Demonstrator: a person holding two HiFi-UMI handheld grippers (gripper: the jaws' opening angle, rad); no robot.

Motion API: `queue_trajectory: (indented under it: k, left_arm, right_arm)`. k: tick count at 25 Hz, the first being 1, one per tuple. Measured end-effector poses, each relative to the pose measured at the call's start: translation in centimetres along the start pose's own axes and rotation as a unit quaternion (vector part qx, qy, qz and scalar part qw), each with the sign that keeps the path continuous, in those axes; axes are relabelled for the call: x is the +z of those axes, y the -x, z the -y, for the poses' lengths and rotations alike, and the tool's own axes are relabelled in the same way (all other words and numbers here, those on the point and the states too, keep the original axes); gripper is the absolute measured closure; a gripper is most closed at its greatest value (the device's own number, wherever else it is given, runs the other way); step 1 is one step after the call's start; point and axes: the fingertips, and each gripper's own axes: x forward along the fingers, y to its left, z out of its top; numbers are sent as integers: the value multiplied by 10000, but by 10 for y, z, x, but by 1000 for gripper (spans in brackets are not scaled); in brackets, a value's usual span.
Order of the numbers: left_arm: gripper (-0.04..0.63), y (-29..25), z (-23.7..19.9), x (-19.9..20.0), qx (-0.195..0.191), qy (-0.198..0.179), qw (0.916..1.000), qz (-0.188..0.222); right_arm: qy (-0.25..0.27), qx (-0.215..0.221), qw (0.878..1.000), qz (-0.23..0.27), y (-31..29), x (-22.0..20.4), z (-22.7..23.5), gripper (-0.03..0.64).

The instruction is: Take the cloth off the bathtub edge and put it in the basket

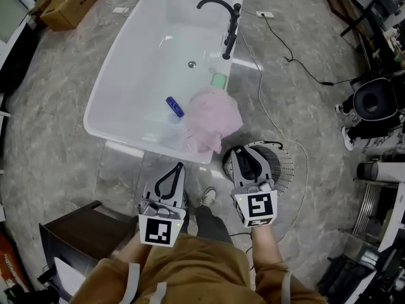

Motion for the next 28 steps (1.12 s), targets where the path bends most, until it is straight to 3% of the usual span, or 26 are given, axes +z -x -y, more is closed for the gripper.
queue_trajectory:
  k: [2,7,19,28]
  left_arm:
    - [589,-9,2,-18,3,102,9998,-187]
    - [589,-30,3,-66,179,843,9953,-450]
    - [589,-86,10,-149,348,1040,9918,-652]
    - [589,-107,19,-193,393,1117,9899,-781]
  right_arm:
    - [-55,120,9996,-230,-23,-26,2,551]
    - [-67,183,9982,-568,-79,-87,14,509]
    - [-445,112,9957,-808,-159,-171,44,466]
    - [-521,301,9923,-1083,-214,-225,38,364]
